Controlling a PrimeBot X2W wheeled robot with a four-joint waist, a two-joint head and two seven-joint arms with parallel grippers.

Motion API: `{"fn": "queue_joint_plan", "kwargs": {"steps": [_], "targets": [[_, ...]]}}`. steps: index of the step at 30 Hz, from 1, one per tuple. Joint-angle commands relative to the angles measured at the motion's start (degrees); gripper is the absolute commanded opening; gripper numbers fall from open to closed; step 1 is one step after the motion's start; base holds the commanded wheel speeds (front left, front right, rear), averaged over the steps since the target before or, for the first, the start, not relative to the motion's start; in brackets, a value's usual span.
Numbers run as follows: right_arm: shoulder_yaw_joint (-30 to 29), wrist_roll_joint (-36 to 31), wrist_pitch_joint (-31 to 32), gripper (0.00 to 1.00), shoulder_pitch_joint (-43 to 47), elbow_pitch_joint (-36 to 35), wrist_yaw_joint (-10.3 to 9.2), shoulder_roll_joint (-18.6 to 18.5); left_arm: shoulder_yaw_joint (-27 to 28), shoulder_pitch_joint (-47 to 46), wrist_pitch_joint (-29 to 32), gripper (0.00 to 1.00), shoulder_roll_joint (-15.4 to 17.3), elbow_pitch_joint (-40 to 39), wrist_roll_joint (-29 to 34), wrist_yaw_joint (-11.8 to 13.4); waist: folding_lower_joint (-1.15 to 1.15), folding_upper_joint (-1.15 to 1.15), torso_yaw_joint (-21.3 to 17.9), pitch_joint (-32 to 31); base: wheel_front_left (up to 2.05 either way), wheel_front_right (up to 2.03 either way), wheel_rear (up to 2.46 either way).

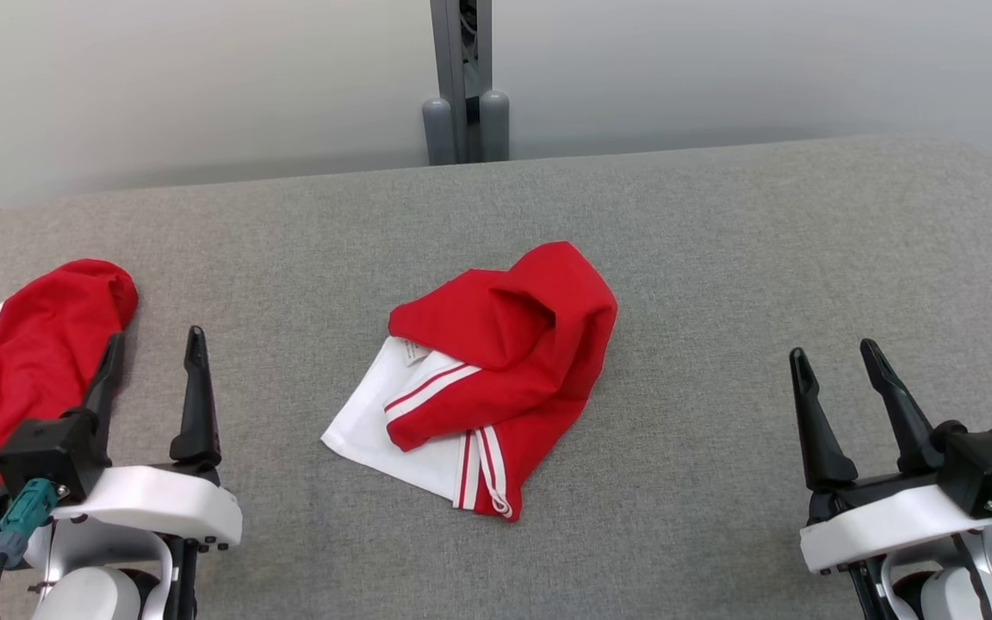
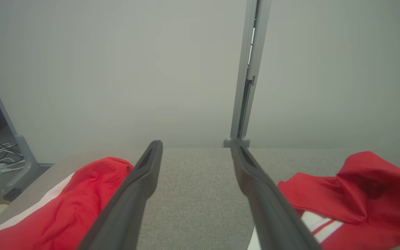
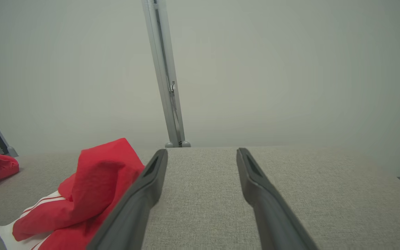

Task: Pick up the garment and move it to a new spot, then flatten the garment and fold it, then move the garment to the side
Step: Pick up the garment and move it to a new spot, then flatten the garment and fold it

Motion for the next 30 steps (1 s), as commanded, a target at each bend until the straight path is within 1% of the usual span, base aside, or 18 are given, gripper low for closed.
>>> {"fn": "queue_joint_plan", "kwargs": {"steps": [1,11,25,30], "targets": [[-0.06,-0.15,0.12,1.00,0.43,0.00,0.11,-0.42,0.07,0.51,0.00,1.00,0.37,-0.27,0.43,0.44,0.00,0.00,0.01,-0.34,0.00,0.00,0.00],[-0.27,-0.17,1.26,1.00,1.57,-1.48,0.11,-0.43,-0.45,2.19,2.19,1.00,1.01,-2.39,0.46,1.91,0.00,0.00,-0.16,-1.13,0.00,0.00,0.00],[-0.83,0.05,1.24,1.00,1.46,-1.55,0.11,-0.43,-1.13,2.02,3.05,1.00,0.96,-3.34,0.33,2.48,0.00,0.00,0.14,-0.59,0.00,0.00,0.00],[-0.13,-0.66,2.00,1.00,0.99,-1.70,0.11,-0.40,-1.55,1.26,3.39,1.00,1.09,-3.46,0.45,2.33,0.00,0.00,1.15,-0.24,0.00,0.00,0.00]]}}
